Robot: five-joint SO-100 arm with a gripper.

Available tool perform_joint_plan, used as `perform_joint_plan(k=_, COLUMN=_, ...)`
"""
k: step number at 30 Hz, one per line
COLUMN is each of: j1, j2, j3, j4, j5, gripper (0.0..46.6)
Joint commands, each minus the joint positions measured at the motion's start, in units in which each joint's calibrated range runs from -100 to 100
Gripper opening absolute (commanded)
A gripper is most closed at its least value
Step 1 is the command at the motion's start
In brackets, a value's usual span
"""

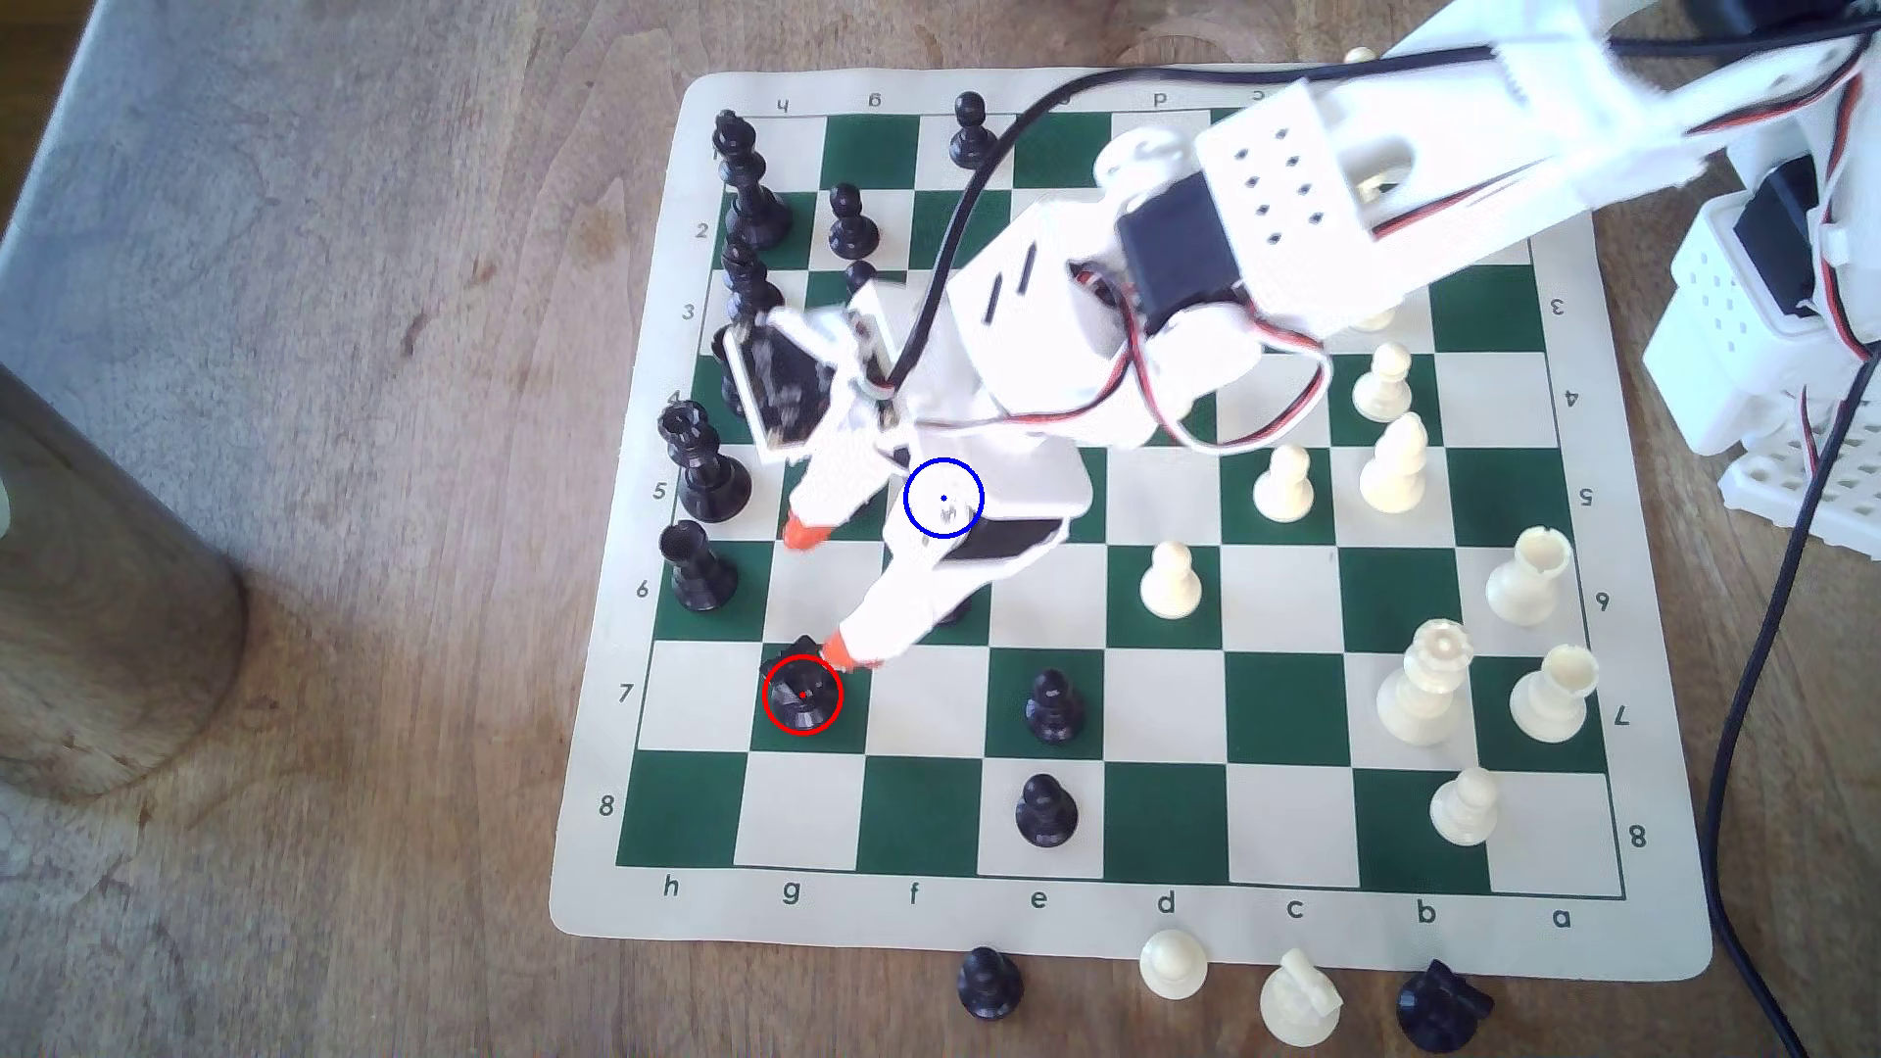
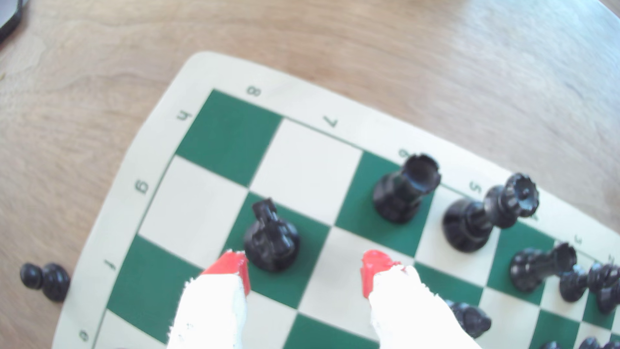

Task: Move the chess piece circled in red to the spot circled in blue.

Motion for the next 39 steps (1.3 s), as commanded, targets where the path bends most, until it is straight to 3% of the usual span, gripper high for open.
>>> perform_joint_plan(k=1, j1=0.01, j2=0.45, j3=-6.44, j4=0.35, j5=0.34, gripper=18.1)
perform_joint_plan(k=23, j1=-2.81, j2=9.62, j3=-14.96, j4=-0.71, j5=-1.90, gripper=15.8)
perform_joint_plan(k=30, j1=-2.65, j2=9.79, j3=-15.51, j4=-0.71, j5=-2.15, gripper=3.5)
perform_joint_plan(k=33, j1=-2.81, j2=9.79, j3=-15.69, j4=-0.71, j5=-2.15, gripper=0.8)
perform_joint_plan(k=39, j1=-2.88, j2=9.45, j3=-17.95, j4=1.91, j5=-2.54, gripper=0.6)
